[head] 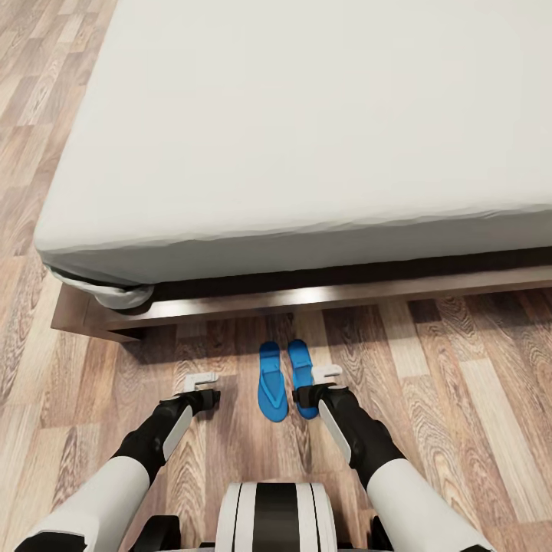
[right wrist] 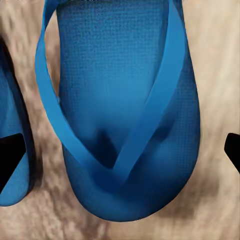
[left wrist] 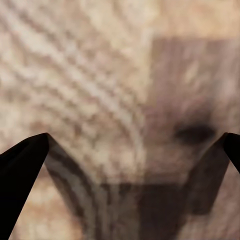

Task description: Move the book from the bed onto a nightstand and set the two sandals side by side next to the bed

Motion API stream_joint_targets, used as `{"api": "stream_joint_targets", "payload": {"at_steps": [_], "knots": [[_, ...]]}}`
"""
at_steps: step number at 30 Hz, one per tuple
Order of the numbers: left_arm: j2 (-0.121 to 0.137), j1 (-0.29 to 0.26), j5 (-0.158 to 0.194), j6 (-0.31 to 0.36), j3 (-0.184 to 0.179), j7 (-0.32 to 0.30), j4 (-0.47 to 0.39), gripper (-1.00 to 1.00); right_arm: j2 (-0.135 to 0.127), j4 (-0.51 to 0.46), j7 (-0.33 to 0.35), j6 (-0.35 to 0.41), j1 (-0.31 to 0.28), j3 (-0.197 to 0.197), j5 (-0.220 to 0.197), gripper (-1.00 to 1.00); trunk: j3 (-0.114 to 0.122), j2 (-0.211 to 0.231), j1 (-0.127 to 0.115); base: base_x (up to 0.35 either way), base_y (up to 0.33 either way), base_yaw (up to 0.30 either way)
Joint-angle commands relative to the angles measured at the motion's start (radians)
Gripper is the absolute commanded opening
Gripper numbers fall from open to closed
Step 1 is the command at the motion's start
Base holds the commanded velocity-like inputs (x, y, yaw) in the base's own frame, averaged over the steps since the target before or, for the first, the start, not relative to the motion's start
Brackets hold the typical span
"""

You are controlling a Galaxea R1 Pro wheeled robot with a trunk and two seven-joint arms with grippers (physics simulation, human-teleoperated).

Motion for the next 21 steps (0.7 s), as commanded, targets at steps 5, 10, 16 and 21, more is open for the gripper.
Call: {"api": "stream_joint_targets", "payload": {"at_steps": [5,10,16,21], "knots": [[0.001,0.000,0.015,-0.018,-0.006,-0.041,0.000,1.00,-0.001,-0.003,-0.009,0.004,0.000,0.003,-0.010,1.00,-0.001,0.000,0.001,0.000,0.000,0.000],[0.002,0.000,0.015,-0.018,-0.006,-0.041,0.000,1.00,-0.001,-0.006,-0.009,0.004,0.000,0.003,-0.011,1.00,0.019,0.001,-0.002,0.000,0.000,0.000],[0.003,0.000,0.015,-0.018,-0.006,-0.041,0.001,1.00,-0.001,-0.033,-0.005,0.004,0.000,0.003,-0.011,1.00,0.042,0.003,-0.004,0.000,0.000,0.000],[0.003,0.000,0.015,-0.018,-0.006,-0.041,0.001,1.00,0.000,-0.100,-0.007,0.009,0.001,0.003,-0.011,1.00,0.061,0.004,-0.007,0.000,0.000,0.000]]}}
